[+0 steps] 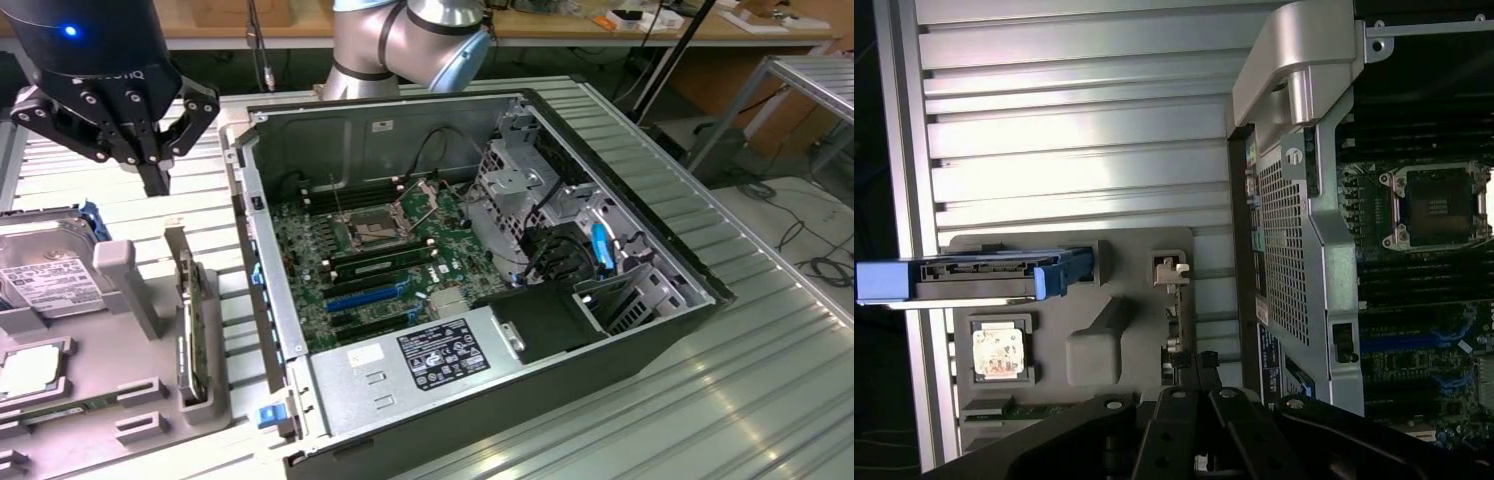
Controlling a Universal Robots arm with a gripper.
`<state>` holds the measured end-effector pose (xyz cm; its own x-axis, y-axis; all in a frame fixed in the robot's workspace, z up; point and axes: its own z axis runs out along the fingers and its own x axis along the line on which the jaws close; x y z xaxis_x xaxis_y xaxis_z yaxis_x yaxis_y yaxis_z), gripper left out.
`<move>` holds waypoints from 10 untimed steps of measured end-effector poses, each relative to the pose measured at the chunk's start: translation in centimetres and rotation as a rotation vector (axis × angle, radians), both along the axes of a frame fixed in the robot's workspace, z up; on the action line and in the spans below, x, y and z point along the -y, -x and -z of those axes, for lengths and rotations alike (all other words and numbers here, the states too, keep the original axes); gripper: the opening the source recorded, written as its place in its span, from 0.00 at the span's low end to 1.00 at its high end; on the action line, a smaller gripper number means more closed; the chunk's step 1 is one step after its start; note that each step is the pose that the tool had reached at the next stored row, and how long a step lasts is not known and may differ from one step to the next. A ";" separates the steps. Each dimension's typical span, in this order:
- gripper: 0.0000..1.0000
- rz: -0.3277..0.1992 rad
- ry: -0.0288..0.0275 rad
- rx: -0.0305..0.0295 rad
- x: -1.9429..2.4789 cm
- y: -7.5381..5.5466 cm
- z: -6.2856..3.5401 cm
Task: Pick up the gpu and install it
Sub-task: 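Pick up the gpu and move the gpu toward the slot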
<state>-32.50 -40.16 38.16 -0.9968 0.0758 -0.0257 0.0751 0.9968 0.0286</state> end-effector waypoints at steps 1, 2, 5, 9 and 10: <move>0.11 0.000 0.0000 0.0000 0.00 0.0 0.00; 0.11 0.000 0.0000 0.0000 0.00 0.0 0.00; 0.11 0.000 0.0001 -0.0001 0.21 0.0 0.00; 0.11 0.000 -0.0001 0.0000 0.88 0.0 0.00; 0.11 0.000 -0.0001 0.0000 0.99 0.0 0.00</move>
<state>-32.50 -41.16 38.16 -0.9968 0.0758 -0.0256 0.0750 0.9968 0.0287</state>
